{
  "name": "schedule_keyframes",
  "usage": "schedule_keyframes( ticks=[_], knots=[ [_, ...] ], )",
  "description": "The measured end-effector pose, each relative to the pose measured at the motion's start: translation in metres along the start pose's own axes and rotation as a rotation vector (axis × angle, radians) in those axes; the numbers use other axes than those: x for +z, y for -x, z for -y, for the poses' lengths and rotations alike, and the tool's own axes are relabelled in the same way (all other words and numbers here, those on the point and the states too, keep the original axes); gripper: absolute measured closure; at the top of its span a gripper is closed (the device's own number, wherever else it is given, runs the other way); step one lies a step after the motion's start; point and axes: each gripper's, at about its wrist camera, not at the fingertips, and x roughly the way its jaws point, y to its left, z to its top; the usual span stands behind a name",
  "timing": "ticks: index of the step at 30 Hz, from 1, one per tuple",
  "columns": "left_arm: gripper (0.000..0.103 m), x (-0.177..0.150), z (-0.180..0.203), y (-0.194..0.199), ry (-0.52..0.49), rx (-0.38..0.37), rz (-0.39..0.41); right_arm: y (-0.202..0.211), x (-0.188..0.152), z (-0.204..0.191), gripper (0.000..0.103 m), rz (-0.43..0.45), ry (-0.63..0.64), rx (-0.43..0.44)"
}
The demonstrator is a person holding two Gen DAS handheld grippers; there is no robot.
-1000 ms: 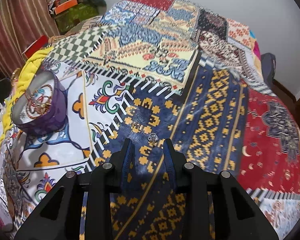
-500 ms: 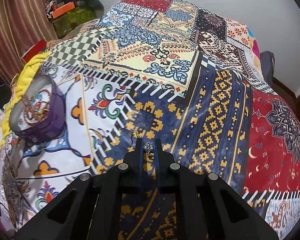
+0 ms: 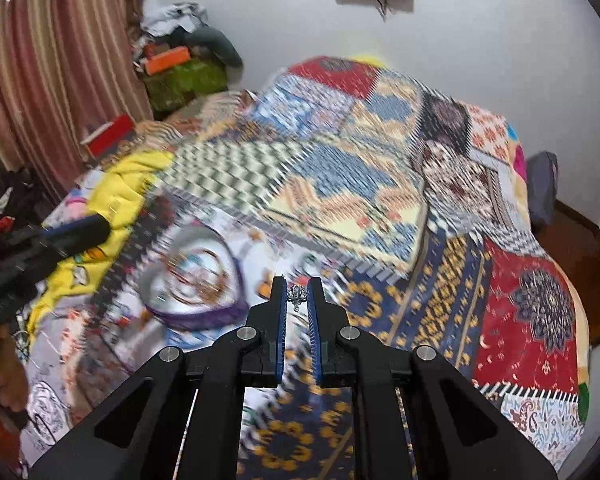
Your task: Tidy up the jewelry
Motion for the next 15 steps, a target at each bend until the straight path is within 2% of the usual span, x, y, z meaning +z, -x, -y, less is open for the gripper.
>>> schedule_keyframes(
  ticks=[6,15],
  knots=[
    [0.093,-0.005,-0.014,0.004,0.015,0.004,-0.012,0.0,0.016,-0.029,0.094,0.036,0.037,0.06],
    [0.093,-0.014,-0.018,-0.014,0.014,-0.018,-0.057,-0.022,0.025,-0.053,0.094,0.017,0.066,0.116]
  ],
)
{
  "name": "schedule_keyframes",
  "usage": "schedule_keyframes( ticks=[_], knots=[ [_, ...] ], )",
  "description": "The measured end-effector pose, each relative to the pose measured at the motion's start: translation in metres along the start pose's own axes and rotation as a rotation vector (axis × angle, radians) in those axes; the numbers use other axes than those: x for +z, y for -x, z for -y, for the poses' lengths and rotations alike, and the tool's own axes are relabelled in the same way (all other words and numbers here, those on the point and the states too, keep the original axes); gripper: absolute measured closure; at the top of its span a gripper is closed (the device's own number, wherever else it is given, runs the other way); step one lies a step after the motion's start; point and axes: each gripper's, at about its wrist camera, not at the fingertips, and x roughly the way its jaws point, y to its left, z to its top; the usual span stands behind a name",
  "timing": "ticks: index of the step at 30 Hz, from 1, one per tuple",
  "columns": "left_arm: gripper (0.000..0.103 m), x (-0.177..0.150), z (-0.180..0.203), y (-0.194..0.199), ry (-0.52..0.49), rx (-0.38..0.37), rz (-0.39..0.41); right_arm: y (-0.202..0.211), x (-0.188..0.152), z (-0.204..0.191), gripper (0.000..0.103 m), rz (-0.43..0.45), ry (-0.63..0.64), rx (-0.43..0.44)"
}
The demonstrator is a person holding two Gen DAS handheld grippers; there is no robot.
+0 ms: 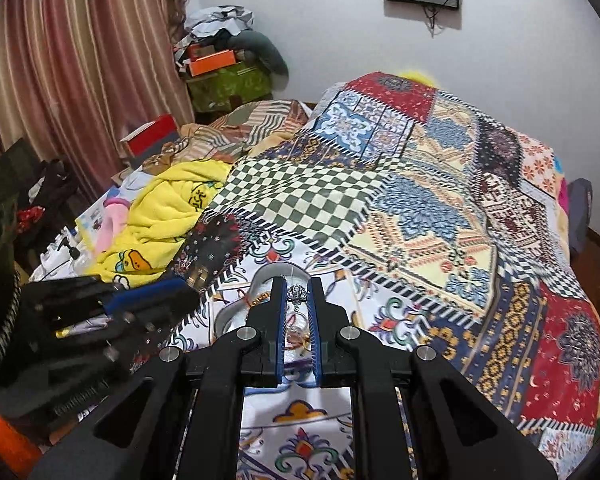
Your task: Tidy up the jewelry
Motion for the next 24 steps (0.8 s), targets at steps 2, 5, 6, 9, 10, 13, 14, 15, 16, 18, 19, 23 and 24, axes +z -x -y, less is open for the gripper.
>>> schedule_keyframes(
  ticks=[2,5,6,9,10,13,14,15,16,18,19,23,24],
  knots=[
    [0.093,-0.001,0.0,-0.007,-0.002,-0.007,-0.014,-0.007,0.0,-0.002,0.094,-0.01,0.004,0.006],
    [0.093,-0.003,0.0,-0.018,-0.01,-0.017,-0.037,-0.016,-0.001,-0.003,0.094,-0.032,0.006,0.013],
    [0.093,-0.004,0.0,-0.021,-0.015,-0.02,-0.043,-0.019,-0.001,-0.003,0.094,-0.039,0.006,0.017],
    [0.093,-0.005,0.001,-0.029,-0.027,-0.025,-0.057,-0.03,-0.002,-0.002,0.094,-0.063,0.004,0.021],
    [0.093,-0.006,0.0,-0.031,-0.027,-0.025,-0.061,-0.033,-0.003,-0.002,0.094,-0.071,0.003,0.025],
    [0.093,-0.007,-0.001,-0.037,-0.023,-0.042,-0.076,-0.044,-0.003,-0.001,0.094,-0.095,0.002,0.031],
    [0.093,-0.007,-0.001,-0.038,-0.025,-0.044,-0.08,-0.046,-0.003,-0.001,0.094,-0.1,0.001,0.033],
    [0.093,-0.007,0.0,-0.04,-0.03,-0.043,-0.083,-0.049,-0.004,-0.001,0.094,-0.107,-0.001,0.037],
    [0.093,-0.007,0.001,-0.042,-0.034,-0.04,-0.085,-0.051,-0.004,-0.001,0.094,-0.114,-0.002,0.04],
    [0.093,-0.008,0.001,-0.043,-0.039,-0.036,-0.089,-0.055,-0.005,0.0,0.094,-0.126,-0.001,0.046],
    [0.093,-0.008,0.001,-0.043,-0.038,-0.036,-0.091,-0.056,-0.006,0.0,0.094,-0.128,0.0,0.047],
    [0.093,-0.01,-0.001,-0.041,-0.034,-0.028,-0.094,-0.061,-0.007,-0.001,0.09,-0.157,0.001,0.063],
    [0.093,-0.01,-0.002,-0.04,-0.031,-0.026,-0.096,-0.062,-0.007,-0.001,0.088,-0.164,-0.001,0.064]
  ],
)
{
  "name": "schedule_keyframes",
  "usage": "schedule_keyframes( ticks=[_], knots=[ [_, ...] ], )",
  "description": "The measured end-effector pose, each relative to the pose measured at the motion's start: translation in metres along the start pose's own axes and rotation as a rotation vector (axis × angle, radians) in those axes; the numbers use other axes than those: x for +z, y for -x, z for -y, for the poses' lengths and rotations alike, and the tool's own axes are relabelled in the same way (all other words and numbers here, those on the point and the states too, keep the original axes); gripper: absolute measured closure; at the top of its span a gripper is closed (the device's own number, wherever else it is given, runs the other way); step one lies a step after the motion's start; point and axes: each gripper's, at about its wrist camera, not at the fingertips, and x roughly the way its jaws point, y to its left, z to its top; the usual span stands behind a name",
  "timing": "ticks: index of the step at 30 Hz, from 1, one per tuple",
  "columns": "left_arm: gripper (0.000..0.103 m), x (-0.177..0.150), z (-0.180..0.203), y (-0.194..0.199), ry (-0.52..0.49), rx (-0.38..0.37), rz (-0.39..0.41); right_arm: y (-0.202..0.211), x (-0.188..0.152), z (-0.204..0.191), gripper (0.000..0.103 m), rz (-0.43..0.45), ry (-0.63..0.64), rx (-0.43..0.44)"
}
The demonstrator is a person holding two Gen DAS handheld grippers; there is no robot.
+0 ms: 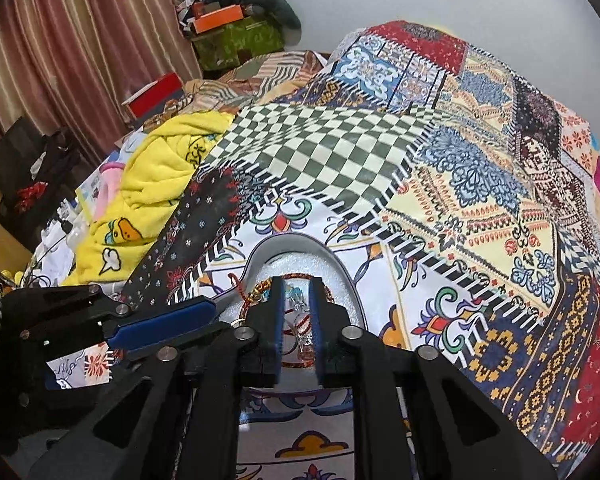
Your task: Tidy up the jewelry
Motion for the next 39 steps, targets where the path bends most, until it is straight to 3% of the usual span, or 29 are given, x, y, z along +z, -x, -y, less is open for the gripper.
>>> schedule_keyframes(
  ticks=[2,3,11,16,23,31,35,37,39],
  knots=[
    [0.093,0.0,-0.001,0.003,0.005,0.005,0.0,0.004,-0.001,0.0,0.074,0.006,-0.008,0.004],
    [0.093,0.0,-0.001,0.005,0.008,0.008,0.002,0.007,-0.001,0.0,0.072,0.018,-0.009,0.0],
    [0.093,0.01,-0.001,0.043,0.027,0.045,0.077,0.066,0.001,-0.001,0.072,0.158,-0.028,-0.039],
    [0.092,0.018,0.01,0.093,0.022,0.069,0.186,0.121,-0.005,-0.004,0.072,0.282,-0.062,-0.046],
    [0.092,0.019,0.043,0.195,-0.012,0.07,0.413,0.222,-0.028,-0.038,0.072,0.52,-0.051,-0.099],
    [0.064,-0.008,0.083,0.286,-0.07,0.097,0.647,0.292,-0.064,-0.087,0.069,0.726,-0.014,-0.165],
    [0.047,-0.023,0.093,0.309,-0.077,0.129,0.704,0.305,-0.077,-0.099,0.04,0.791,-0.019,-0.211],
    [0.025,-0.029,0.094,0.316,-0.072,0.144,0.727,0.309,-0.082,-0.104,0.035,0.814,-0.018,-0.237],
    [0.014,-0.034,0.093,0.322,-0.064,0.144,0.747,0.31,-0.083,-0.104,0.028,0.824,-0.022,-0.257]
  ],
)
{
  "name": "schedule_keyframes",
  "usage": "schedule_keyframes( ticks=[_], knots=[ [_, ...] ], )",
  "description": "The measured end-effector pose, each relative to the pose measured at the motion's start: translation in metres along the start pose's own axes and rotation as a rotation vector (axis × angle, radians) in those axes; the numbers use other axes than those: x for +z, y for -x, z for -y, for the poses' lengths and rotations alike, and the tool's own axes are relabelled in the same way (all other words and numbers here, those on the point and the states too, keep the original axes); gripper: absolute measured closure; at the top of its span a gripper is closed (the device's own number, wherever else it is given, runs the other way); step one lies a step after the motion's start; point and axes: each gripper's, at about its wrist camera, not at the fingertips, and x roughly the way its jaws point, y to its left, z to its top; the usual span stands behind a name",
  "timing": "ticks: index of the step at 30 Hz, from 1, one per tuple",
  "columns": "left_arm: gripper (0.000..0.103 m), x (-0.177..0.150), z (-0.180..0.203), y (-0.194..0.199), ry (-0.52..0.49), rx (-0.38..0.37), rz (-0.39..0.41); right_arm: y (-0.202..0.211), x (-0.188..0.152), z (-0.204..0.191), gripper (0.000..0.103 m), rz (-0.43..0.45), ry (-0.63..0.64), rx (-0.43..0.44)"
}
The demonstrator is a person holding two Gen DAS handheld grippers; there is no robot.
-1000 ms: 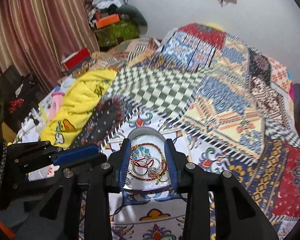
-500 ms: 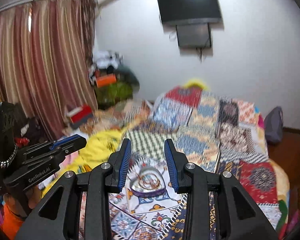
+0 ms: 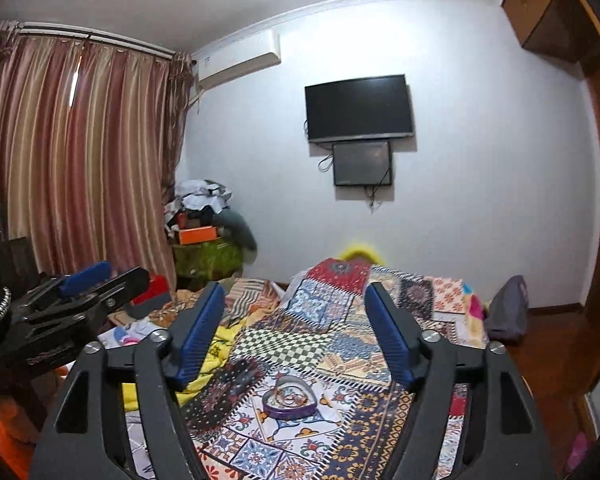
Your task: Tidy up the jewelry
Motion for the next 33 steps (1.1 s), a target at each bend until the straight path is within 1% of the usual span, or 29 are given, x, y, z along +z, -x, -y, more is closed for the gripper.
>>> schedule_keyframes(
  ticks=[2,3,4,6,9,19,33],
  knots=[
    [0.012,0.0,-0.002,0.003,0.005,0.005,0.009,0.003,-0.001,0.0,0.011,0.021,-0.006,-0.026],
    [0.008,0.0,-0.003,0.004,0.005,0.014,0.013,0.005,-0.001,0.0,0.007,0.035,-0.009,-0.042],
    [0.005,0.0,-0.003,0.005,0.003,0.024,0.02,0.007,-0.002,0.001,0.0,0.044,-0.01,-0.053],
    [0.004,-0.001,-0.002,0.009,-0.002,0.035,0.026,0.006,-0.002,0.0,0.0,0.052,-0.007,-0.077],
    [0.004,-0.003,0.0,0.009,-0.007,0.035,0.02,0.009,-0.004,-0.001,0.0,0.045,0.007,-0.085],
    [0.003,-0.009,0.01,0.009,-0.039,0.051,0.018,0.019,-0.01,0.002,0.0,0.028,0.002,-0.074],
    [0.001,-0.012,0.015,0.006,-0.06,0.048,0.011,0.021,-0.012,0.004,0.0,-0.001,-0.012,-0.067]
  ],
)
